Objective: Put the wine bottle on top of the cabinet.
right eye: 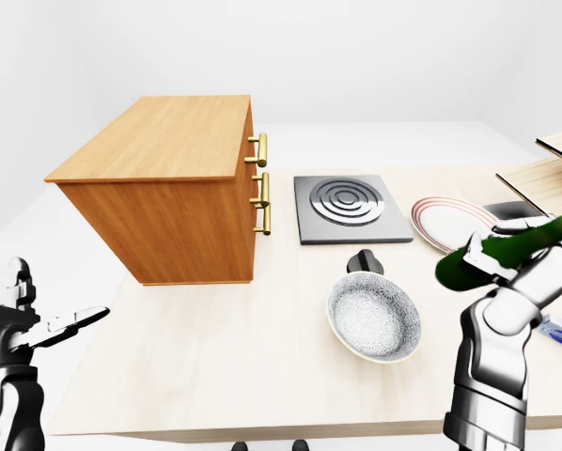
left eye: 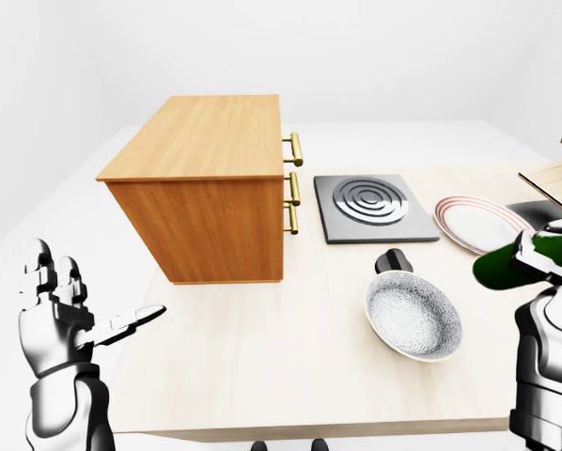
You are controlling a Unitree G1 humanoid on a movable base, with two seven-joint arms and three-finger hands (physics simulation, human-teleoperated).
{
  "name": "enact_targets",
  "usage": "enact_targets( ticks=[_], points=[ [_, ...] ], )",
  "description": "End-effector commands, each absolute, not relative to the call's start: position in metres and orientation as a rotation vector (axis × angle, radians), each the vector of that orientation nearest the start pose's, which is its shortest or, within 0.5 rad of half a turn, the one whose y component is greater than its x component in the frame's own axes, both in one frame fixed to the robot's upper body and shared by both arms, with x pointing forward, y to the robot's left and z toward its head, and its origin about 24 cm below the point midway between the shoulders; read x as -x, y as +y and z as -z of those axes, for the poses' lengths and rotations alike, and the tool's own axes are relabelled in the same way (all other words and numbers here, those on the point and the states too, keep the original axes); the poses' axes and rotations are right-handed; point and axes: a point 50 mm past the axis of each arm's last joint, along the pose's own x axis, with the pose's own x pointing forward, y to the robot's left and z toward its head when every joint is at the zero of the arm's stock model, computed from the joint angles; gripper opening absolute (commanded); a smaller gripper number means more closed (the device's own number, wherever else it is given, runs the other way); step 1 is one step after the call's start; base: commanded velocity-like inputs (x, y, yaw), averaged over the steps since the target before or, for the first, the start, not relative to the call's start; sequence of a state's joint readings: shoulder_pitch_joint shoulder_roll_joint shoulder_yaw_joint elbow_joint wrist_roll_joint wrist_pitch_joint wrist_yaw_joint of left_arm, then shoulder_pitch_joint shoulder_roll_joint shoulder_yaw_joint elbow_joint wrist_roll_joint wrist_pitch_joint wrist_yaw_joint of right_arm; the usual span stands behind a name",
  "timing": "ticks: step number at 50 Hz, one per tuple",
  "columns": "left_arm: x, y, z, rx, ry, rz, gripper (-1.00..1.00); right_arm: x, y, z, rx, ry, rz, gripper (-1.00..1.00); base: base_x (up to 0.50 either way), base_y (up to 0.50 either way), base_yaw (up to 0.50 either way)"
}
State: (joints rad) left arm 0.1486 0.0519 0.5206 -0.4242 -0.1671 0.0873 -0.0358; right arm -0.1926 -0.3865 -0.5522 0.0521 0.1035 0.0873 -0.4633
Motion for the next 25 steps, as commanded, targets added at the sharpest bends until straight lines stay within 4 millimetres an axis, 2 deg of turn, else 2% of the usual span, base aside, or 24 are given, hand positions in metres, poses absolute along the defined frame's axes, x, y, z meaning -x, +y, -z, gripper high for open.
enact_targets(
  ticks=[1, 9, 10, 11, 13, 18, 20, 25],
  points=[
    [-0.187, 0.276, -0.108, -0.022, -0.233, -0.463, 1.0, -0.241, -0.334, -0.187, 0.147, -0.465, 0.903, -1.0, 0.0, 0.0, 0.0],
    [-0.187, 0.275, -0.106, -0.021, -0.227, -0.461, 1.0, -0.262, -0.319, -0.235, 0.123, -0.624, 0.814, -1.0, 0.0, 0.0, 0.0],
    [-0.187, 0.276, -0.106, -0.019, -0.225, -0.462, 1.0, -0.27, -0.313, -0.247, 0.134, -0.649, 0.76, -1.0, 0.0, 0.0, 0.0],
    [-0.187, 0.276, -0.106, -0.018, -0.225, -0.462, 1.0, -0.271, -0.312, -0.247, 0.136, -0.65, 0.757, -1.0, 0.0, 0.0, 0.0],
    [-0.188, 0.275, -0.107, -0.02, -0.228, -0.46, 1.0, -0.281, -0.303, -0.263, 0.156, -0.681, 0.697, -1.0, 0.0, 0.0, 0.0],
    [-0.188, 0.275, -0.107, -0.021, -0.229, -0.458, 1.0, -0.299, -0.292, -0.283, 0.165, -0.704, 0.648, -0.95, 0.0, 0.0, 0.0],
    [-0.188, 0.275, -0.108, -0.02, -0.233, -0.459, 1.0, -0.313, -0.286, -0.295, 0.165, -0.699, 0.622, -0.95, 0.0, 0.0, 0.0],
    [-0.188, 0.275, -0.107, -0.02, -0.231, -0.46, 1.0, -0.333, -0.28, -0.305, 0.161, -0.659, 0.593, -0.92, 0.0, 0.0, 0.0]
  ],
)
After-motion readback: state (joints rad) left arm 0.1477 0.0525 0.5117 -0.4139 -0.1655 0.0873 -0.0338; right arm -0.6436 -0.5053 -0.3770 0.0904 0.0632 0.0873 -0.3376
